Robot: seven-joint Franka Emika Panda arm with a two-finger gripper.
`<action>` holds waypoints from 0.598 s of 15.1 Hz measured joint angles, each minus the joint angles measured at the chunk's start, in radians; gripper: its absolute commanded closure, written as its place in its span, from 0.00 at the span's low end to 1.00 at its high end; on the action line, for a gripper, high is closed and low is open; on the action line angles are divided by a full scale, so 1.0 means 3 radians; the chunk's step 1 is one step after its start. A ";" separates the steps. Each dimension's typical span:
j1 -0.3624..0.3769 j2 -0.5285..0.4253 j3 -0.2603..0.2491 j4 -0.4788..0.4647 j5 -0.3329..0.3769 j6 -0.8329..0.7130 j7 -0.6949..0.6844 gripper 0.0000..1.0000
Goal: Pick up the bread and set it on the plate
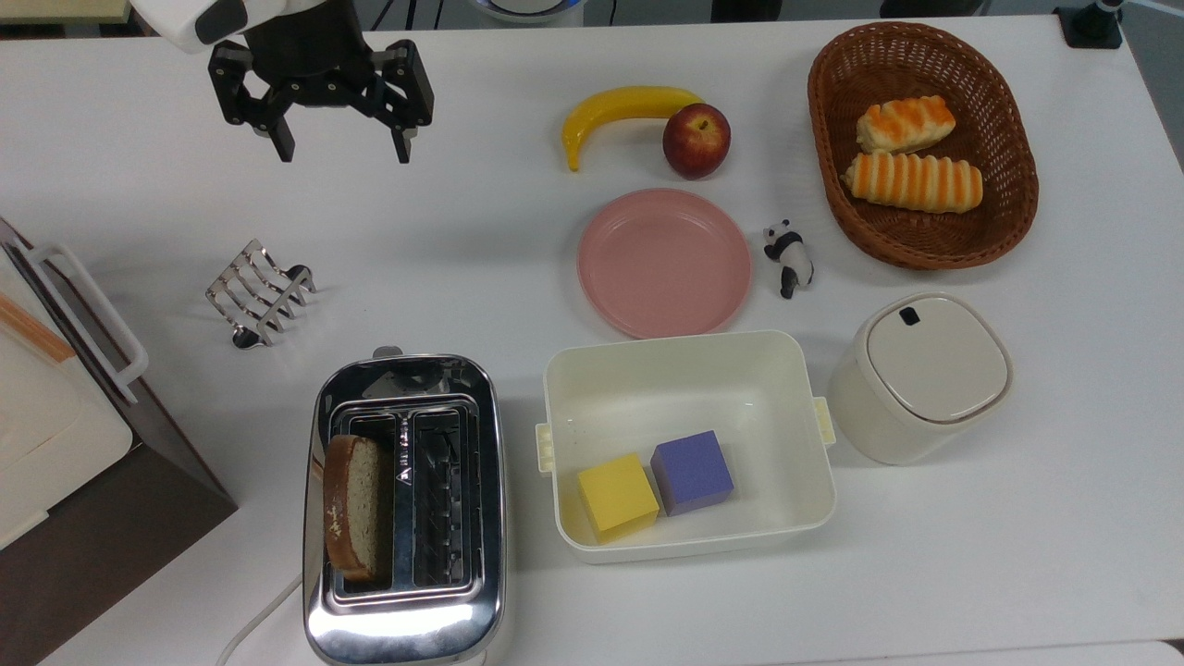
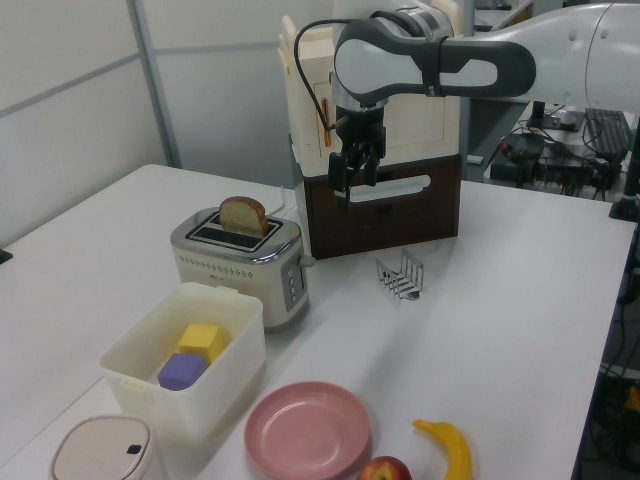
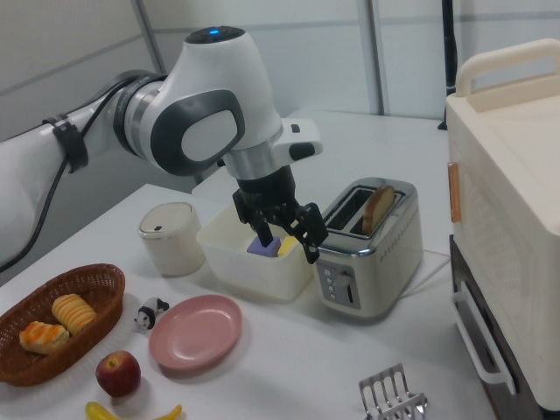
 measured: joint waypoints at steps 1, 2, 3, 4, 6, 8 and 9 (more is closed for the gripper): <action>0.0000 0.0000 0.0000 0.0000 0.0000 0.0000 0.0000 0.00; 0.0000 0.0000 0.0000 0.0000 0.0000 0.0000 0.0000 0.00; 0.0000 0.0000 0.0000 0.0000 0.0000 0.0000 0.0000 0.00; 0.0000 0.0000 0.0000 0.0000 0.0000 0.0000 0.0000 0.00; 0.0000 0.0000 0.0000 0.0000 0.0001 0.0026 0.0000 0.00; 0.0000 0.0002 0.0000 -0.0002 0.0004 0.0182 0.0043 0.00; 0.0000 0.0009 0.0002 -0.0006 0.0005 0.0260 0.0071 0.00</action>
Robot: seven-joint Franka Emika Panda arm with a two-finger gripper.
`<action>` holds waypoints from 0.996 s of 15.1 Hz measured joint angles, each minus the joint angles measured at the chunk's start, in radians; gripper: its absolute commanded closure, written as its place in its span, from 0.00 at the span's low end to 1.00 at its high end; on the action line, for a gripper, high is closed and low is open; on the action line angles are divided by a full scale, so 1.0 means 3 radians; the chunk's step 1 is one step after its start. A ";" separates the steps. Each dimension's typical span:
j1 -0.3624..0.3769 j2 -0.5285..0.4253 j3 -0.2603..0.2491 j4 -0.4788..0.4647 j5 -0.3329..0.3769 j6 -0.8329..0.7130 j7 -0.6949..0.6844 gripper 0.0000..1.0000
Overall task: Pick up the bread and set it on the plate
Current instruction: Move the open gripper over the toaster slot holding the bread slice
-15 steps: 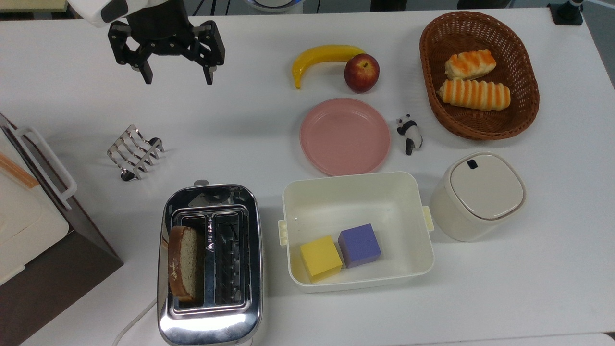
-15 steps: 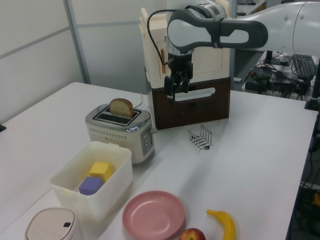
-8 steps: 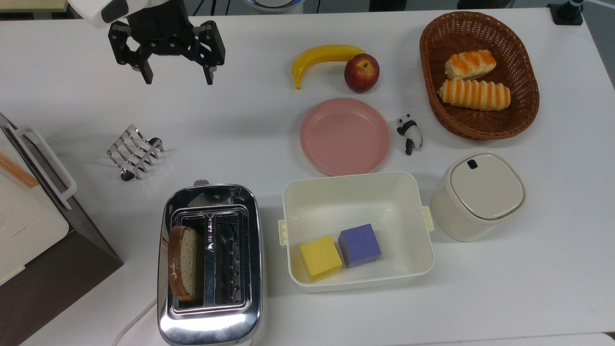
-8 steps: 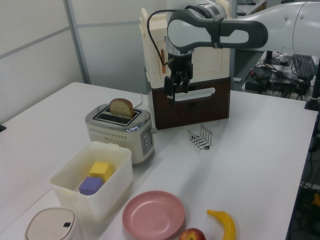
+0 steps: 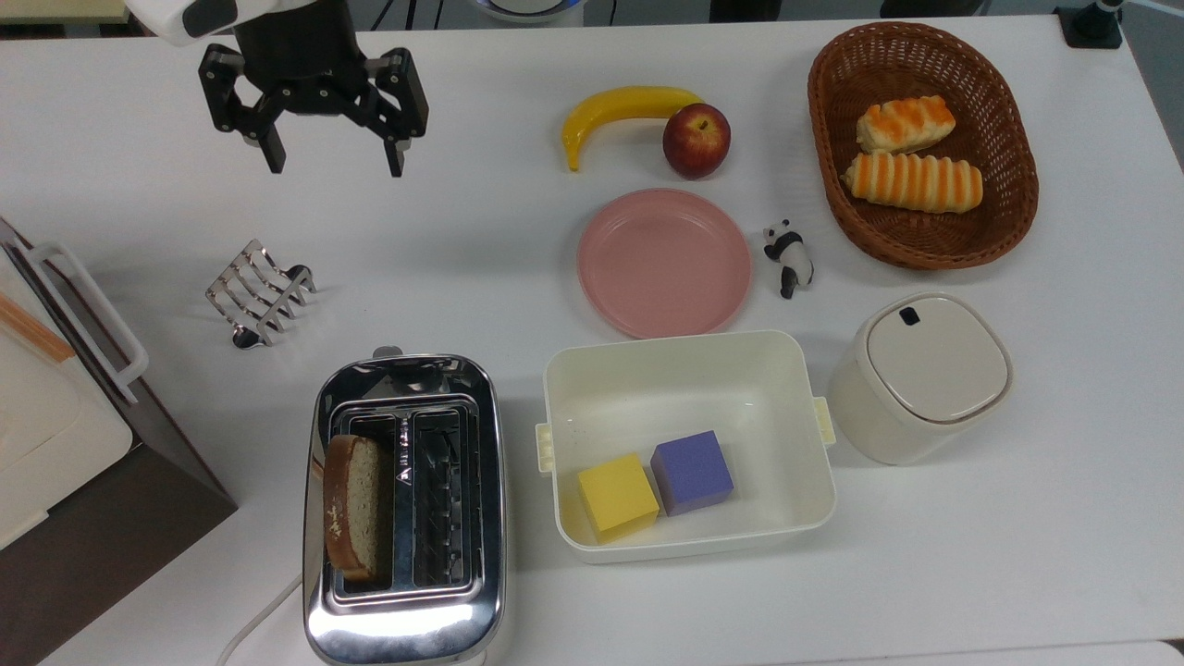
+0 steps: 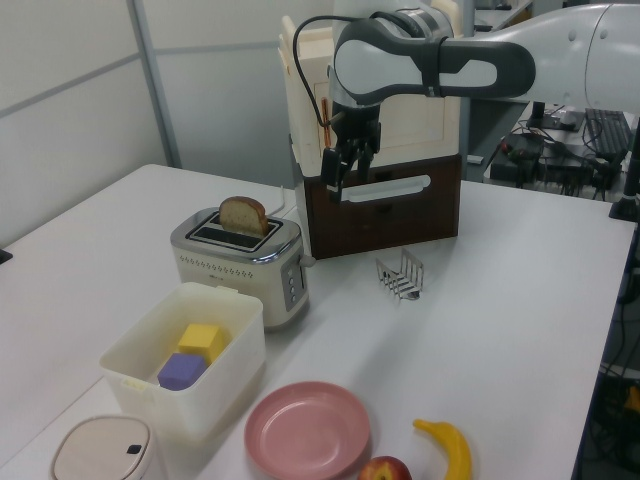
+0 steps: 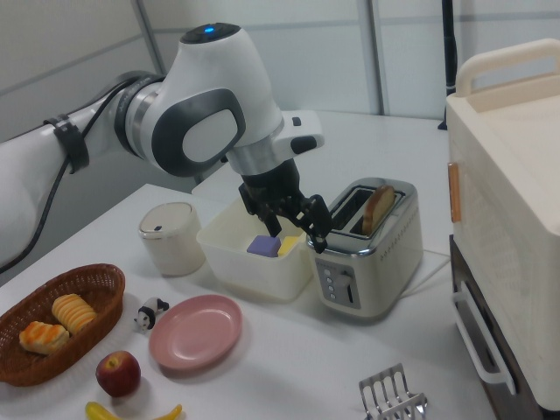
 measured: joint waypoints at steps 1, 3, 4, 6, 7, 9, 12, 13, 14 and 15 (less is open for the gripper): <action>0.0000 0.0021 0.0003 -0.0007 0.0001 0.0085 0.0030 0.00; 0.0001 0.0052 0.0010 -0.0017 0.0005 0.0215 0.0048 0.00; 0.0003 0.0082 0.0024 -0.0030 0.0031 0.0358 0.0067 0.00; 0.0004 0.0142 0.0038 -0.0046 0.0234 0.0722 0.0164 0.00; 0.0004 0.0170 0.0039 -0.0048 0.0287 0.0858 0.0183 0.00; 0.0006 0.0229 0.0041 -0.0050 0.0327 0.1055 0.0196 0.00; 0.0032 0.0340 0.0048 -0.0056 0.0331 0.1416 0.0225 0.00; 0.0045 0.0401 0.0048 -0.0063 0.0332 0.1612 0.0246 0.00; 0.0049 0.0447 0.0049 -0.0067 0.0332 0.1733 0.0275 0.00; 0.0049 0.0502 0.0049 -0.0071 0.0332 0.1858 0.0317 0.00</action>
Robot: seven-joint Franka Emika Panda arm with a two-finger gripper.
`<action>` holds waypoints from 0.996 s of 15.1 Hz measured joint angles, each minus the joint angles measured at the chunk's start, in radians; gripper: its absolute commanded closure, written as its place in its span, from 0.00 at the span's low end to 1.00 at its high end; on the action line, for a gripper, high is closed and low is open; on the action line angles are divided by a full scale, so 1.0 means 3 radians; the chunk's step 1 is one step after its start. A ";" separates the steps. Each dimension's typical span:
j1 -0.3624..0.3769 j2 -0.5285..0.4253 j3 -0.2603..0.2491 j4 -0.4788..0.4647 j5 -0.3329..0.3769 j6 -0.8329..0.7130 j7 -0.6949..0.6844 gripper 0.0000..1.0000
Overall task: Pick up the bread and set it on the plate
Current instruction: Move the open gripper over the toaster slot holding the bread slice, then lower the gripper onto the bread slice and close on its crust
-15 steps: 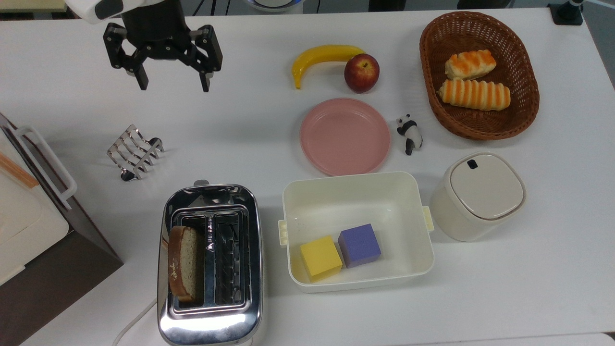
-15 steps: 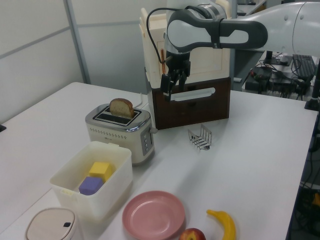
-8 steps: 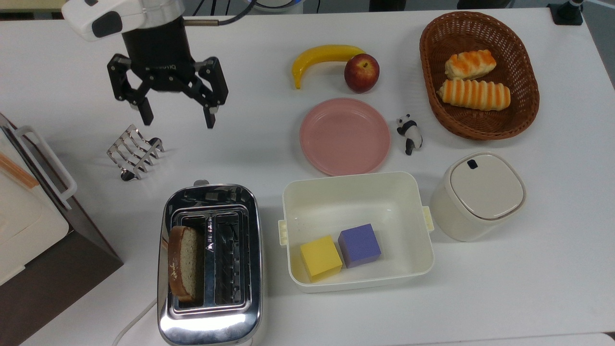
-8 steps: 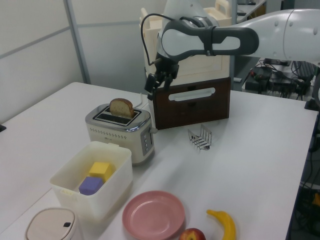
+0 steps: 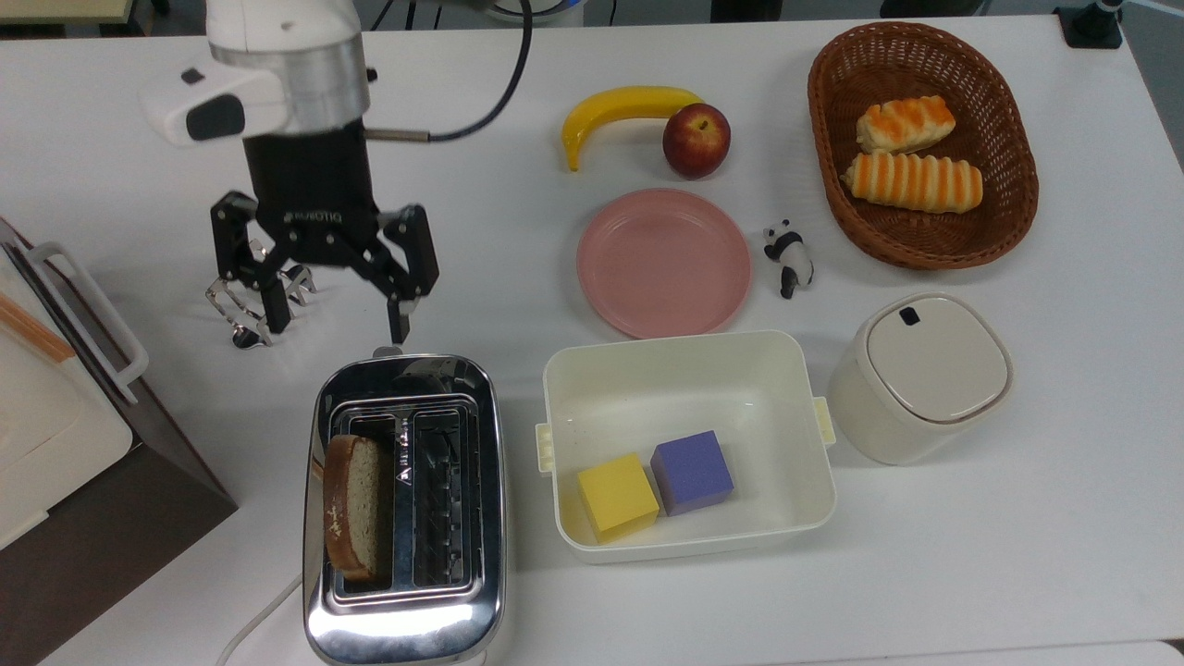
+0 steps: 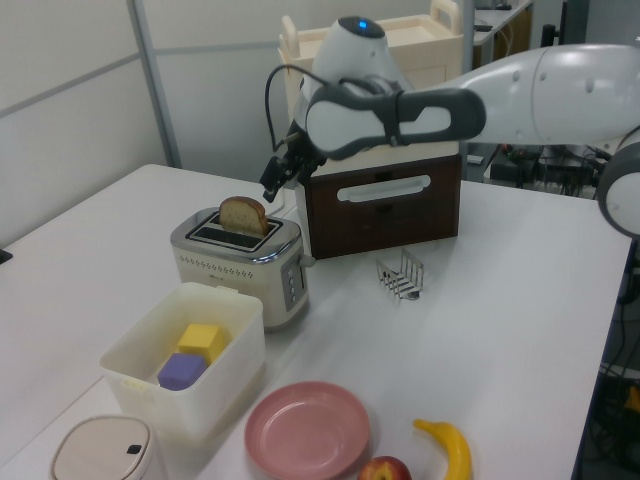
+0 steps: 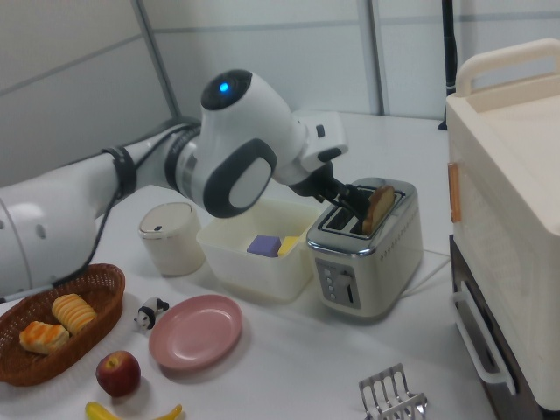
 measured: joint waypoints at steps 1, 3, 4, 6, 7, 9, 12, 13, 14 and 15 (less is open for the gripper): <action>0.0000 0.0059 0.0000 -0.0002 0.0000 0.0117 0.0020 0.00; 0.0004 0.0165 0.0007 -0.0002 0.0000 0.0351 0.0044 0.00; 0.0007 0.0212 0.0014 -0.0004 0.0000 0.0466 0.0052 0.00; 0.0014 0.0285 0.0024 -0.0004 0.0000 0.0624 0.0056 0.00; 0.0017 0.0314 0.0029 -0.0004 0.0000 0.0674 0.0057 0.00; 0.0020 0.0368 0.0039 -0.0004 0.0000 0.0756 0.0058 0.00; 0.0023 0.0448 0.0070 -0.0004 0.0000 0.0936 0.0061 0.00; 0.0023 0.0470 0.0074 -0.0004 0.0011 0.1001 0.0066 0.00; 0.0023 0.0486 0.0076 -0.0004 0.0036 0.1055 0.0067 0.09; 0.0023 0.0500 0.0076 -0.0004 0.0062 0.1105 0.0067 0.18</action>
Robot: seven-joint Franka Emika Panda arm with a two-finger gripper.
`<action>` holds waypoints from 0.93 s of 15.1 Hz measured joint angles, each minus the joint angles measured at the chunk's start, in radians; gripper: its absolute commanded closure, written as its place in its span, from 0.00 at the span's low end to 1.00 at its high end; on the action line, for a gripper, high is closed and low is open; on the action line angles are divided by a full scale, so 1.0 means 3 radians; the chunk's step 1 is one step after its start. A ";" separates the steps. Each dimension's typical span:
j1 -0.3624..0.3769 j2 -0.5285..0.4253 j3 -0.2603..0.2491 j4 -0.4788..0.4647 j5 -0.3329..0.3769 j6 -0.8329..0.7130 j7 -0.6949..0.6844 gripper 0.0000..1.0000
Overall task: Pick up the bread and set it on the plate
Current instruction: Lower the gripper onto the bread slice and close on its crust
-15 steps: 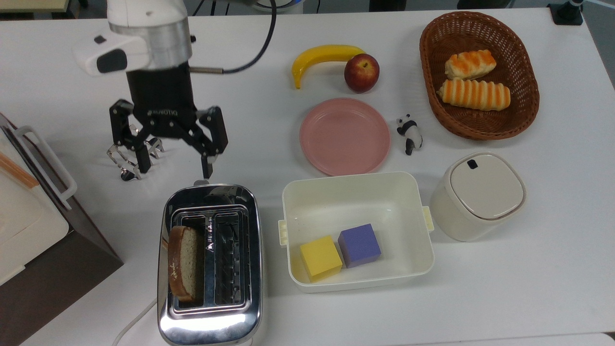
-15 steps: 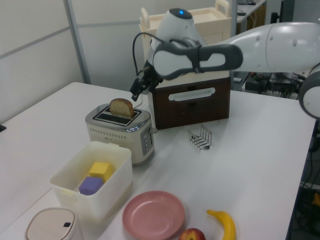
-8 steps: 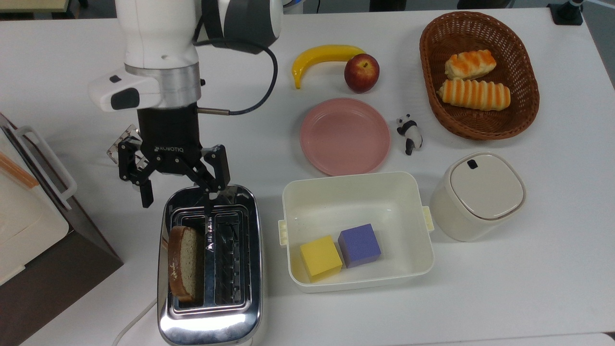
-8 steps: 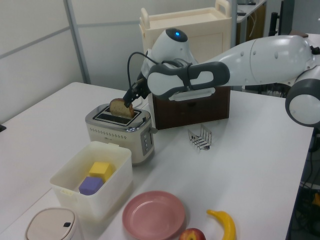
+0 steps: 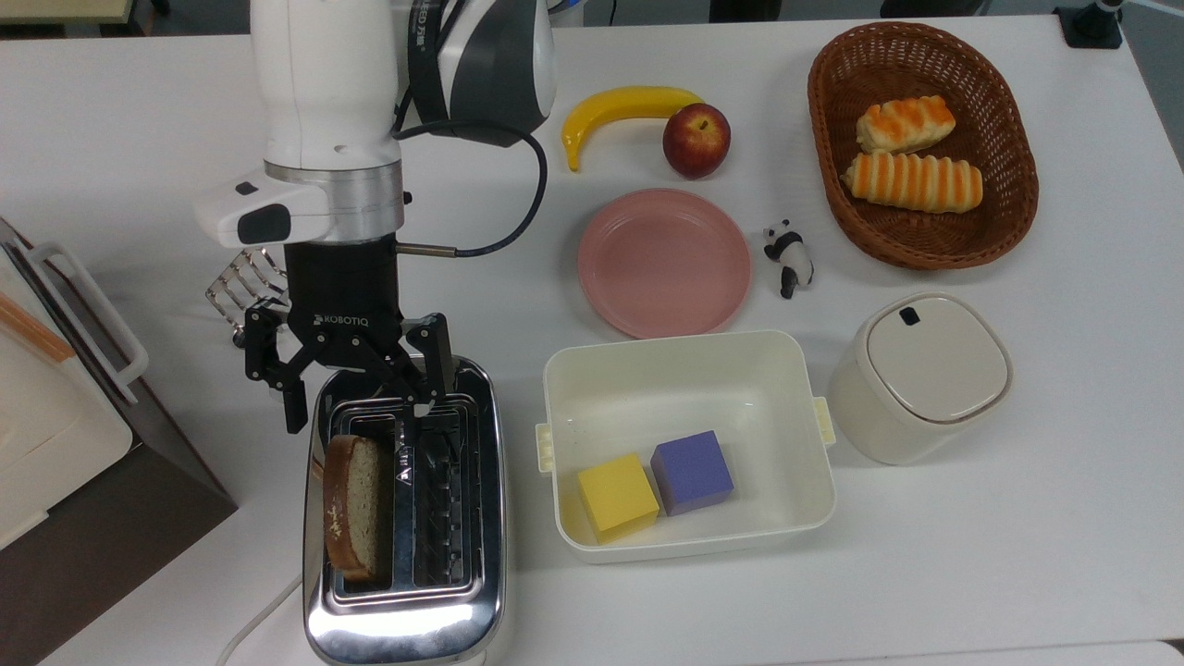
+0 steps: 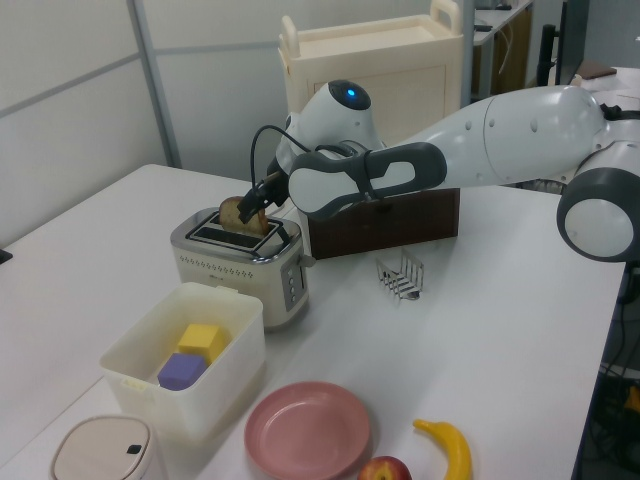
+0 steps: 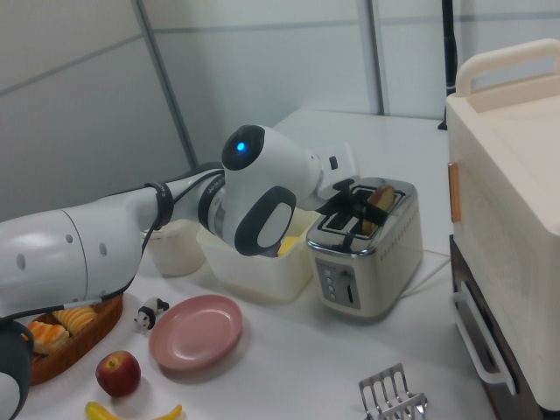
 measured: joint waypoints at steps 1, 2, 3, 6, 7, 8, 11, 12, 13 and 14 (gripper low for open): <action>0.0000 0.0014 0.0000 0.0000 0.0012 0.0040 0.0000 0.24; 0.0000 0.0028 0.0000 0.0000 0.0016 0.0068 0.0001 0.32; 0.0000 0.0037 0.0000 0.0000 0.0017 0.0090 0.0001 0.40; 0.0000 0.0042 0.0000 0.0002 0.0018 0.0103 0.0003 0.62; 0.0000 0.0042 0.0000 0.0003 0.0019 0.0103 0.0007 0.67; -0.0001 0.0042 0.0000 0.0004 0.0020 0.0103 0.0008 0.71; -0.0001 0.0042 0.0000 0.0011 0.0098 0.0104 0.0021 0.83; -0.0001 0.0042 0.0000 0.0016 0.0134 0.0104 0.0022 0.85; 0.0000 0.0042 0.0000 0.0023 0.0161 0.0104 0.0023 0.86; 0.0000 0.0042 0.0000 0.0029 0.0178 0.0104 0.0028 0.85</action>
